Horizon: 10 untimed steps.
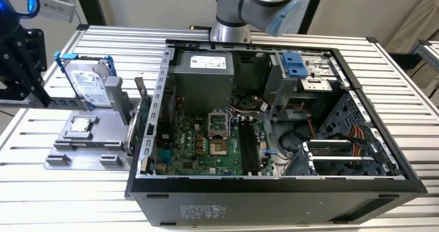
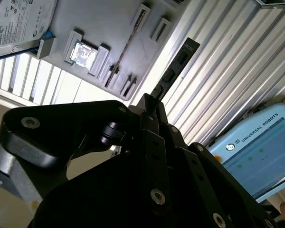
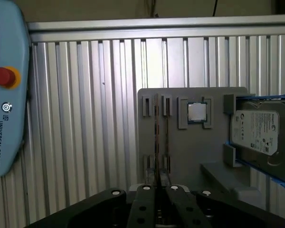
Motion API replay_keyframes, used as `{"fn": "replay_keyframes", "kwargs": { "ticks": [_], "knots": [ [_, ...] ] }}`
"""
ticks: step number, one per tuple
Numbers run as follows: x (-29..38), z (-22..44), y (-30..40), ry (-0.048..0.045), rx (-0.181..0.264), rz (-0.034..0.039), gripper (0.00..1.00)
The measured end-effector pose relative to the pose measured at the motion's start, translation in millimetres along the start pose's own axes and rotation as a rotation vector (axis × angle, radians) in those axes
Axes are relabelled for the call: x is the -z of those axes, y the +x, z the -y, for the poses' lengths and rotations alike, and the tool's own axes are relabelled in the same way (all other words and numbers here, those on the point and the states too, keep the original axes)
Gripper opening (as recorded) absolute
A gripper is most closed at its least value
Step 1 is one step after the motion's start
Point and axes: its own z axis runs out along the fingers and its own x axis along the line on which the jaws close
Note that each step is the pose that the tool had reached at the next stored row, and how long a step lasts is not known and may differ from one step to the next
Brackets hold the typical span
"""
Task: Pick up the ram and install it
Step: 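Pick up the ram and move it above insertion slot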
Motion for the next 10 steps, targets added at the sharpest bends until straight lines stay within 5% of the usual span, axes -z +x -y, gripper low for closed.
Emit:
{"fn": "replay_keyframes", "kwargs": {
  "ticks": [10],
  "knots": [
    [10.5,-0.1,-0.2,0.0000,0.000,0.0000,0.00]
  ]
}}
